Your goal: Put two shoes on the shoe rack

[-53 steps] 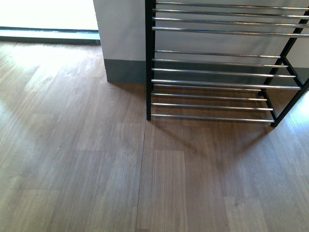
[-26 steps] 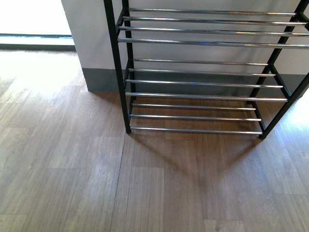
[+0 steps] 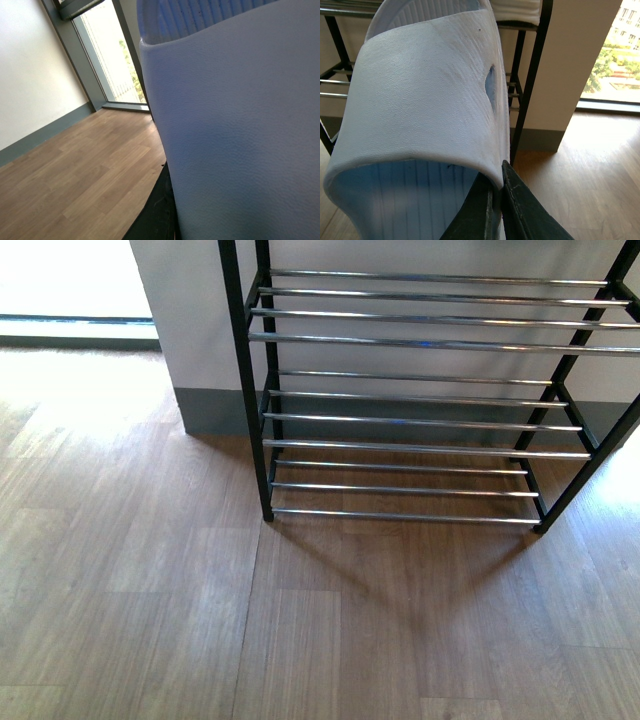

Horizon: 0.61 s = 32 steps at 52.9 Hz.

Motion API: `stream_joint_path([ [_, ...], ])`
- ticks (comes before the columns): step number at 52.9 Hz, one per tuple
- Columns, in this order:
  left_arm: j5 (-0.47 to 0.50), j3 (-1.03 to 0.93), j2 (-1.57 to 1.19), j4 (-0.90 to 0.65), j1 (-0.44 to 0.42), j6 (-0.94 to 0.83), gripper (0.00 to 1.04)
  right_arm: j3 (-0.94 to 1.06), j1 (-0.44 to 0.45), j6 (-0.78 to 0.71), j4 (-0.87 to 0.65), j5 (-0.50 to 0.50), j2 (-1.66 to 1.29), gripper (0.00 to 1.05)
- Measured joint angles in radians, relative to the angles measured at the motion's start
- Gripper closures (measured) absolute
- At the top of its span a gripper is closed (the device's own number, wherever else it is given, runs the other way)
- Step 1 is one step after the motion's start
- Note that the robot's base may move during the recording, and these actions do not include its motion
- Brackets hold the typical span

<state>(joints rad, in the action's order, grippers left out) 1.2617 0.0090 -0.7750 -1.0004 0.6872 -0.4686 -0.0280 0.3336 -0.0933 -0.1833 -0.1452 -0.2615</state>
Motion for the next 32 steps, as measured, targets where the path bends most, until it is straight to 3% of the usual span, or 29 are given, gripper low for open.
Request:
stream_joint_path([
  [32, 0.000, 0.000, 0.000, 0.000, 0.000, -0.002, 1.03, 0.000, 0.000, 0.000, 0.000, -0.001, 0.000, 1.03],
])
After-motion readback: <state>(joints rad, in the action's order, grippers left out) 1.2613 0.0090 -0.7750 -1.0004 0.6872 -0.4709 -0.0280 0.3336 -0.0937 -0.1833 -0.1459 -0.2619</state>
